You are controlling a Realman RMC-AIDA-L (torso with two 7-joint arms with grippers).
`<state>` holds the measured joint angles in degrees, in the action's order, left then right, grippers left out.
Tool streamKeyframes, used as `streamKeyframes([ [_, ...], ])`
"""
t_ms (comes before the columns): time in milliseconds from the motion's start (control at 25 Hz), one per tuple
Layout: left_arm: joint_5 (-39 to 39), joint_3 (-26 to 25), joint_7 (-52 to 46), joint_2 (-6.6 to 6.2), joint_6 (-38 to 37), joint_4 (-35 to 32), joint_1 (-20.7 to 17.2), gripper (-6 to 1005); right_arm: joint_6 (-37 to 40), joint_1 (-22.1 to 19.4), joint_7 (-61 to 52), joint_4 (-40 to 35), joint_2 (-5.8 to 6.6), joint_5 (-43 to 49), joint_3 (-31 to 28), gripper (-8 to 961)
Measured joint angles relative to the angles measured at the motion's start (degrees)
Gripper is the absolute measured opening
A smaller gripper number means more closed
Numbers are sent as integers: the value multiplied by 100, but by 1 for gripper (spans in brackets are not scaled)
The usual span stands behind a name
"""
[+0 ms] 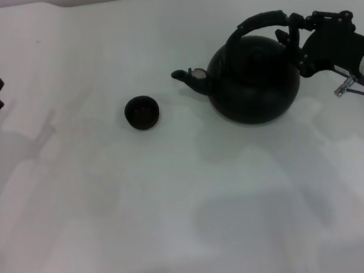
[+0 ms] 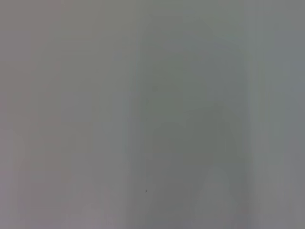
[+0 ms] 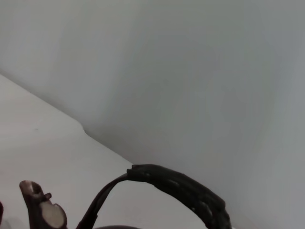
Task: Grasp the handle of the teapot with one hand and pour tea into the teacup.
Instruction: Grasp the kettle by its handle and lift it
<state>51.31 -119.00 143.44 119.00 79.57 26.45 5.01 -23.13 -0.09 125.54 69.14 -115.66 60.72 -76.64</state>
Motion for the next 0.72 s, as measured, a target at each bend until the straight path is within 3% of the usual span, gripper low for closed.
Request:
streamKeyframes([
  [720,1,0,0,-9,-4,-9,9,818,-111,23,162,-96,32,-102,0,205],
])
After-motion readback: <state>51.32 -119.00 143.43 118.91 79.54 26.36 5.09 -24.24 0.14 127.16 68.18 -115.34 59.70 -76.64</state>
